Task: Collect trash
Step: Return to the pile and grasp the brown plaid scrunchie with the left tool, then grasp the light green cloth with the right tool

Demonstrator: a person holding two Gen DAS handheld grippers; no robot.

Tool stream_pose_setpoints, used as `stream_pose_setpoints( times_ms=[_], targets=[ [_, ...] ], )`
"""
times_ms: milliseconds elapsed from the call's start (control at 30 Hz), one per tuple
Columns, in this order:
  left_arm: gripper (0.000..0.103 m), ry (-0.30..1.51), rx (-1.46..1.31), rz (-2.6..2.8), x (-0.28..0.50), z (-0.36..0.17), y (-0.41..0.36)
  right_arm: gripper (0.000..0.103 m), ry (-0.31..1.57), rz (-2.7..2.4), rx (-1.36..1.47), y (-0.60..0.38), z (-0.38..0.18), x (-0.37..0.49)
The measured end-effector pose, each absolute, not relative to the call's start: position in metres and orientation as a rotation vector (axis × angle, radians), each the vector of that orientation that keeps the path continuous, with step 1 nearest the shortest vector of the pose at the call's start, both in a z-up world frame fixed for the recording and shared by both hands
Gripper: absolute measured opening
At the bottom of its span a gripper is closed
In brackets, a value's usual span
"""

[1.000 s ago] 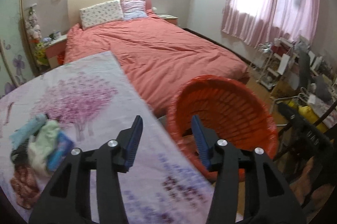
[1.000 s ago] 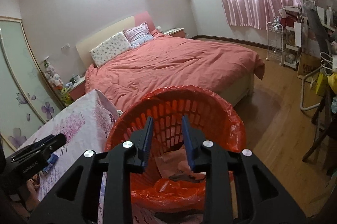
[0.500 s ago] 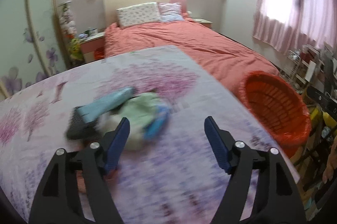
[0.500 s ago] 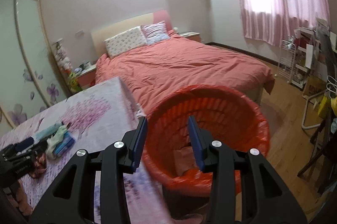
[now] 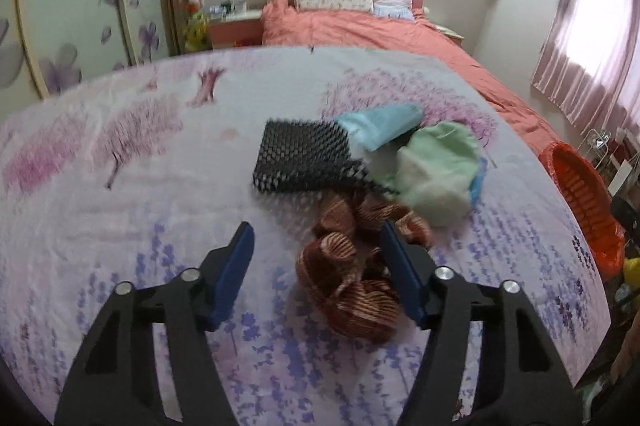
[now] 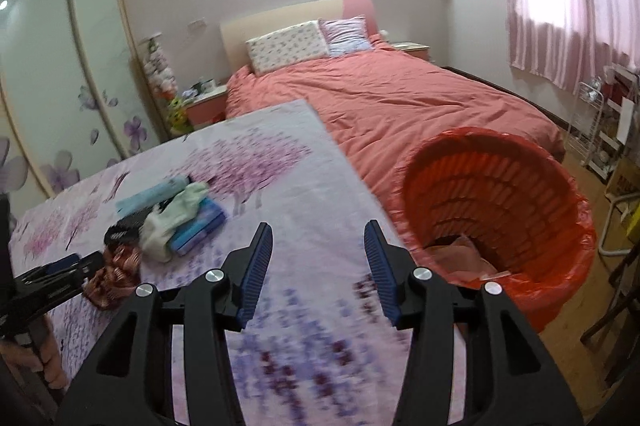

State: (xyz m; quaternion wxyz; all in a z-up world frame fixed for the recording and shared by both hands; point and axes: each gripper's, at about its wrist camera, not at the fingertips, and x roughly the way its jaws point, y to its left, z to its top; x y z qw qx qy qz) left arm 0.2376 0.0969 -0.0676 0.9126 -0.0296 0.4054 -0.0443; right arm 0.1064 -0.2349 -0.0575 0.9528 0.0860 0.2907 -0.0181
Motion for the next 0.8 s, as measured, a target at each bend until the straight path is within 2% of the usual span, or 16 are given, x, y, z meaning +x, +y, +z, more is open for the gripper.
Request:
stream_pose_setpoints(
  times_ms=[133, 200, 233, 267, 300, 367, 633, 800],
  targets=[
    [0.050, 0.861, -0.078, -0.125, 0.244, -0.079, 0.095, 0.049, 0.599, -0.016, 0.129, -0.219, -0.056, 0.106],
    [0.038, 0.862, -0.089, -0.150, 0.243, -0.081, 0.092, 0.049, 0.608, -0.007, 0.117, -0.213, -0.057, 0.108],
    [0.035, 0.858, -0.085, -0.153, 0.240, -0.080, 0.089, 0.049, 0.613, -0.004, 0.112, -0.209, -0.058, 0.109],
    [0.026, 0.853, -0.075, -0.158, 0.240, -0.080, 0.086, 0.049, 0.618, -0.001, 0.108, -0.202, -0.059, 0.110],
    [0.021, 0.852, -0.065, -0.158, 0.240, -0.080, 0.085, 0.049, 0.625, 0.004, 0.105, -0.198, -0.062, 0.111],
    [0.017, 0.847, -0.062, -0.144, 0.241, -0.079, 0.088, 0.049, 0.640, 0.015, 0.102, -0.189, -0.067, 0.115],
    [0.017, 0.803, 0.040, 0.071, 0.233, -0.073, 0.146, 0.049, 0.678, 0.072, 0.066, -0.155, -0.079, 0.125],
    [0.022, 0.869, -0.097, 0.107, 0.239, -0.080, 0.180, 0.049, 0.686, 0.109, 0.105, -0.134, -0.083, 0.142]
  ],
)
